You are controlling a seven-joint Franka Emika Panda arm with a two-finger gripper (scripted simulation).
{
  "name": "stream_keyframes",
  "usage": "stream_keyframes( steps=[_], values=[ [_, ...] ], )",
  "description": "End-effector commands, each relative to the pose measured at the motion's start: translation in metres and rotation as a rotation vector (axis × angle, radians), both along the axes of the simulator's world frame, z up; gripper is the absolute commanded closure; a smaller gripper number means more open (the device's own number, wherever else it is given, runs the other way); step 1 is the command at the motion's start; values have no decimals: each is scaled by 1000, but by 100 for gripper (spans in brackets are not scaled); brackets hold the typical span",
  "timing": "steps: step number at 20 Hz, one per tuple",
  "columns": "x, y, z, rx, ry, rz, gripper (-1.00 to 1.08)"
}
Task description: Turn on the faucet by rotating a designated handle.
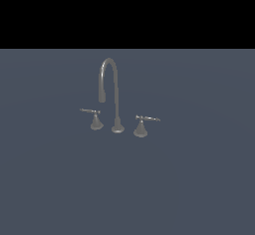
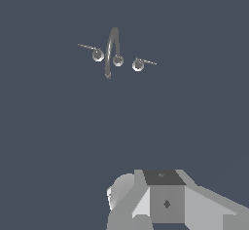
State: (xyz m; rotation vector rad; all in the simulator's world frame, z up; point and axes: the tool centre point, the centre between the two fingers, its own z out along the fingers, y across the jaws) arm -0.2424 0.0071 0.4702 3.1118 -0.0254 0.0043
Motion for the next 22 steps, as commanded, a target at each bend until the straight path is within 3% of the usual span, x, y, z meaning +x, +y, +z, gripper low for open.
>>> stream_keyframes(
  steps=[1, 11, 22],
  values=[
    [2, -2, 4, -4, -17, -5, 108],
    [12, 3, 0, 23, -10, -34, 108],
    [61, 25, -23, 132, 33, -193, 108]
  ],
)
